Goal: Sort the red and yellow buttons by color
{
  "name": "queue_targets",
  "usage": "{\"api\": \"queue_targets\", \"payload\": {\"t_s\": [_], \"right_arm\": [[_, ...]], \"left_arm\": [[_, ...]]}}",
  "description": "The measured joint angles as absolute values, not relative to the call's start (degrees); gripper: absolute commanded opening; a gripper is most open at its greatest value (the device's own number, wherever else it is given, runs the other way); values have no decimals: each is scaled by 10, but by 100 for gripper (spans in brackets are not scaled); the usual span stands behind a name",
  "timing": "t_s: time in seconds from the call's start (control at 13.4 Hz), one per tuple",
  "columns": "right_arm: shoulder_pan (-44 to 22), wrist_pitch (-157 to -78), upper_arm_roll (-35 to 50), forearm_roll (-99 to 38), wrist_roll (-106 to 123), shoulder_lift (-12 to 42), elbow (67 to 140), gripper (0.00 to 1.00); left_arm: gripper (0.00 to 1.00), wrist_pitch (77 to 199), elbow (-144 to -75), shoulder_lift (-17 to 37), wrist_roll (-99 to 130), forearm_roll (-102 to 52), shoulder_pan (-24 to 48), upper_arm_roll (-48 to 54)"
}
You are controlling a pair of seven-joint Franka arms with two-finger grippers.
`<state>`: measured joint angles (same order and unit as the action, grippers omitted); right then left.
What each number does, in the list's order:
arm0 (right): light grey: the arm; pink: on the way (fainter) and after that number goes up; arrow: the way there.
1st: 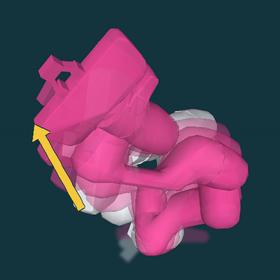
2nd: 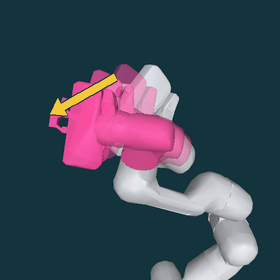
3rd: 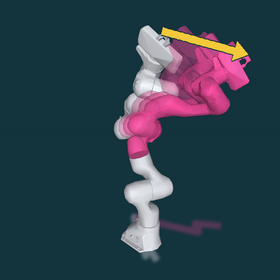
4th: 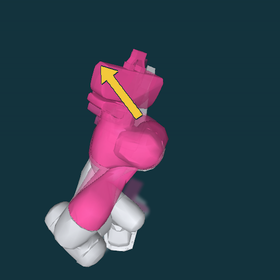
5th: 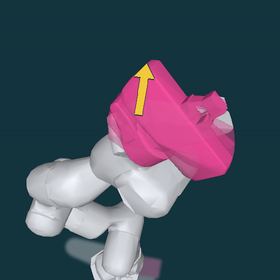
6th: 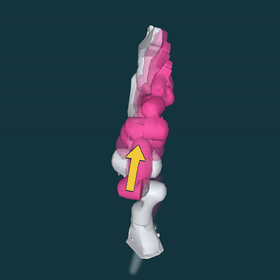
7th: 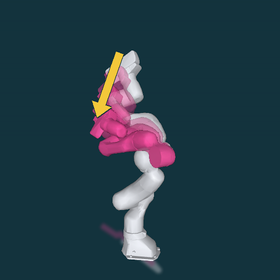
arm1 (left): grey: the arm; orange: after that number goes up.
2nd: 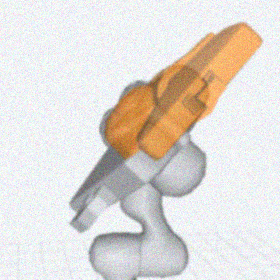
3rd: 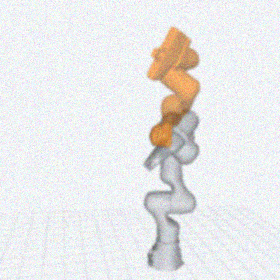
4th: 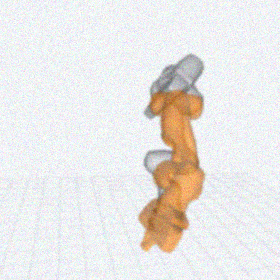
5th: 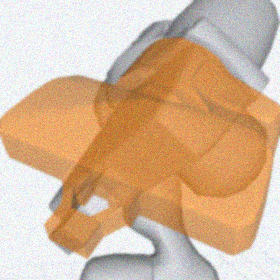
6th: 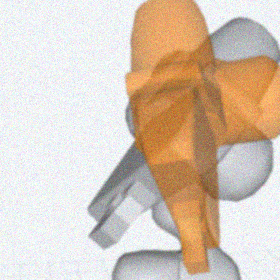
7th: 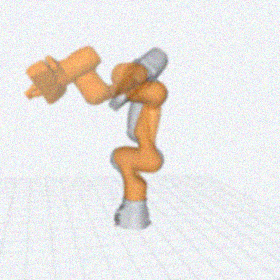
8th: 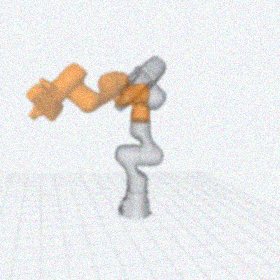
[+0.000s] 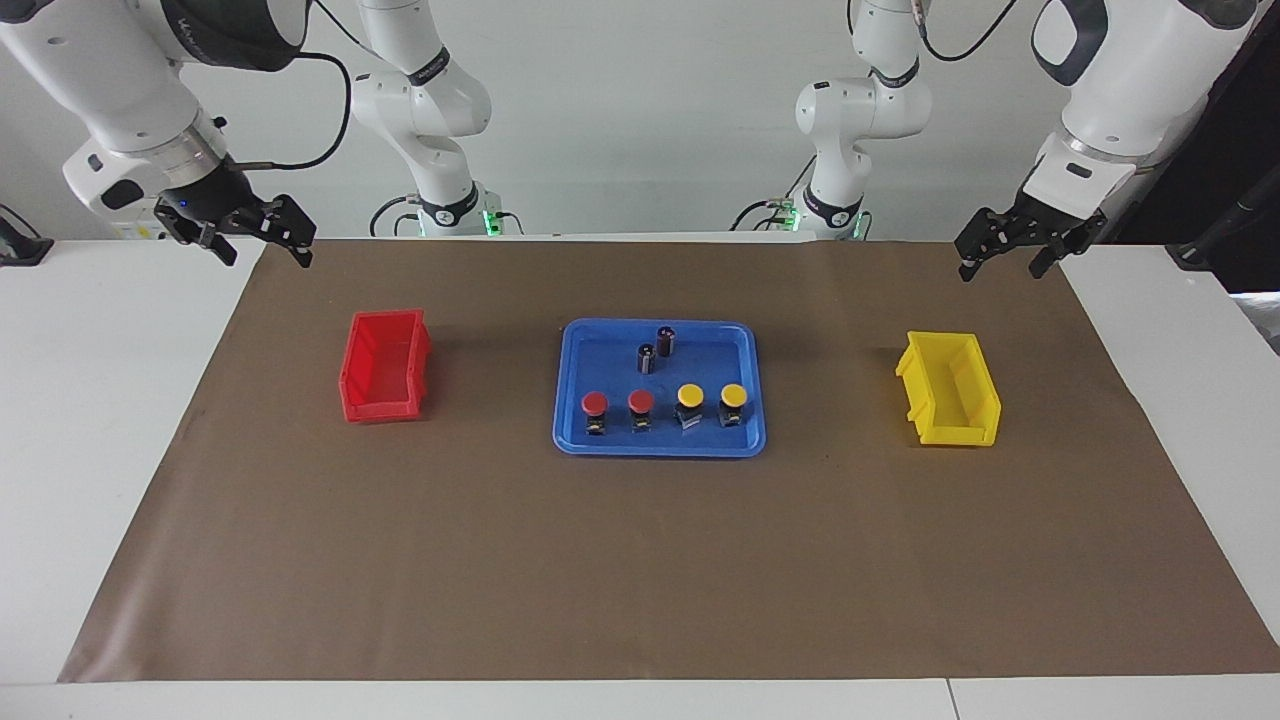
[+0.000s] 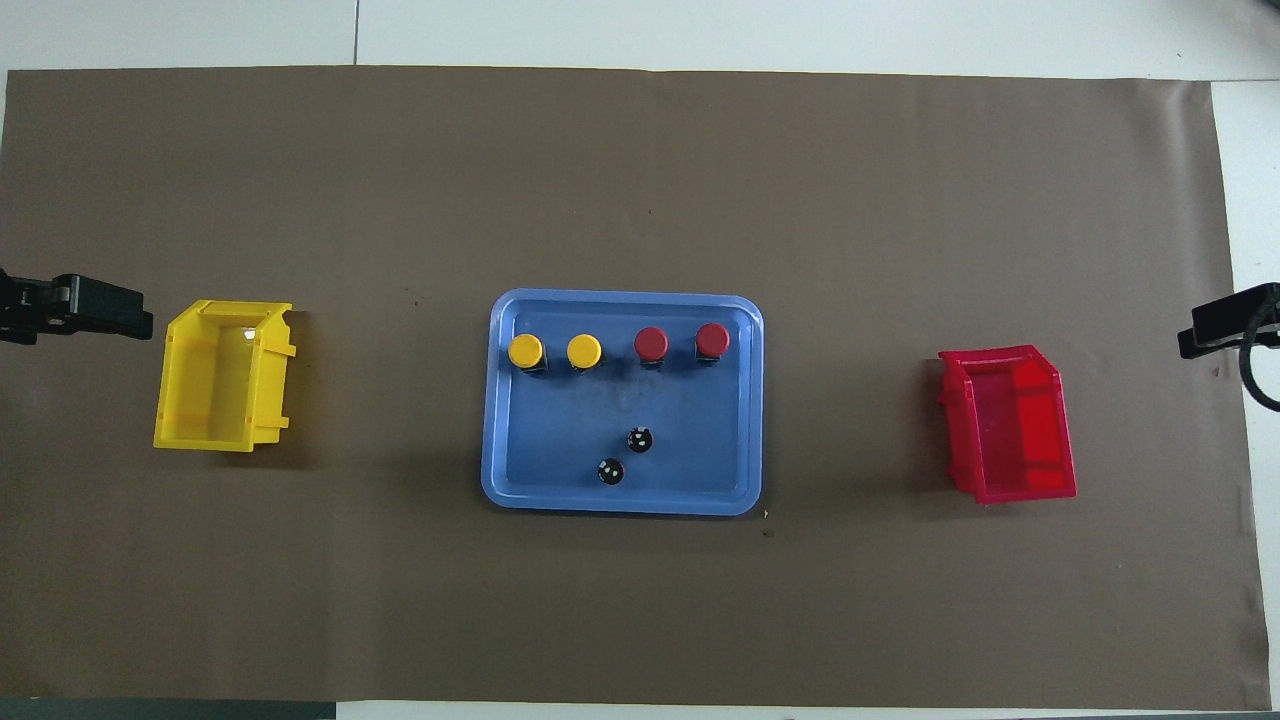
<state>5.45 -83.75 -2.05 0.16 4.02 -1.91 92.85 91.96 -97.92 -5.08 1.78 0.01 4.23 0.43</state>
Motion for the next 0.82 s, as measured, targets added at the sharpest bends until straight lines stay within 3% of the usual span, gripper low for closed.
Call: {"api": "queue_targets", "payload": {"t_s": [0.82], "right_arm": [[50,-846,-20,1,40,-19,929,100]], "left_arm": [[100,919,-979,-50,18,0,37,4]]}}
